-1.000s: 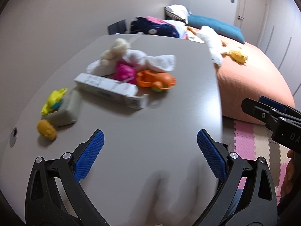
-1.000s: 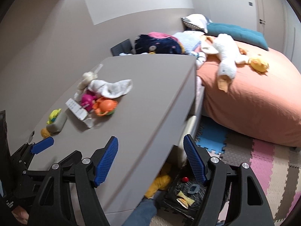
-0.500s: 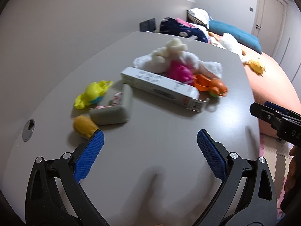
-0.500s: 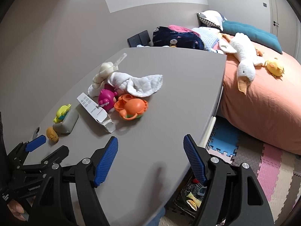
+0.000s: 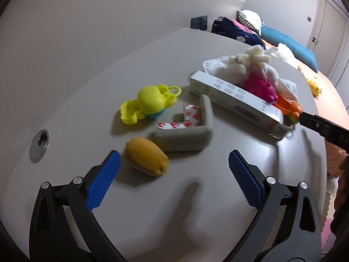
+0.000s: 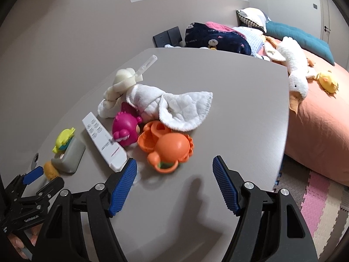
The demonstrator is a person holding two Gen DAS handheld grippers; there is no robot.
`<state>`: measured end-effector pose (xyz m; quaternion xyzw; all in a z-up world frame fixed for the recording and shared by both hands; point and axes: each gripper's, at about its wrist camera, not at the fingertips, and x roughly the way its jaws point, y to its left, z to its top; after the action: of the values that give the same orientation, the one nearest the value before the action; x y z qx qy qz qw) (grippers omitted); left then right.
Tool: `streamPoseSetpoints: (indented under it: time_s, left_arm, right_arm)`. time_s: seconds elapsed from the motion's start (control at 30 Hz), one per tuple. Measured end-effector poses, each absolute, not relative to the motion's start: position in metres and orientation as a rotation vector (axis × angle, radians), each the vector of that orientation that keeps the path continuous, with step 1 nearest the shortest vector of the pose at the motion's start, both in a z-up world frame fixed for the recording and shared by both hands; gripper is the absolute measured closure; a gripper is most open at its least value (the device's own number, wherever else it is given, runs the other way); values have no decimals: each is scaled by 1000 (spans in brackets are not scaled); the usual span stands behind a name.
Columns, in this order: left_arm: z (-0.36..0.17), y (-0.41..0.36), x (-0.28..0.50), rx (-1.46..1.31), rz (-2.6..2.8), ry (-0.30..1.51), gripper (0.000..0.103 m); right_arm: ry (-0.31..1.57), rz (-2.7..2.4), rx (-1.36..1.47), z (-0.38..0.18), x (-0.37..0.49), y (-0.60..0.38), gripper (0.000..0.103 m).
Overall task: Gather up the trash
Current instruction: 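Move both open tools back over the table items, then grasp the yellow potato-shaped sponge with the left tool while the right tool grasps the orange toy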
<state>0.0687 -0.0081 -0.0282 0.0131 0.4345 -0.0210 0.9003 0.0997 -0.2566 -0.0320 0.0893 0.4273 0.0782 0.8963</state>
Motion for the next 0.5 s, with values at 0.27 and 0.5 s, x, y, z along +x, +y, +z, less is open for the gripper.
streamPoseSetpoints:
  time_s: [0.27, 0.5]
  left_arm:
    - [-44, 5, 80, 23, -66, 942, 23]
    - [-47, 11, 80, 42, -66, 927, 39]
  right_arm:
    - [914, 149, 161, -45, 123, -247, 30]
    - [904, 140, 109, -47, 129, -241, 38]
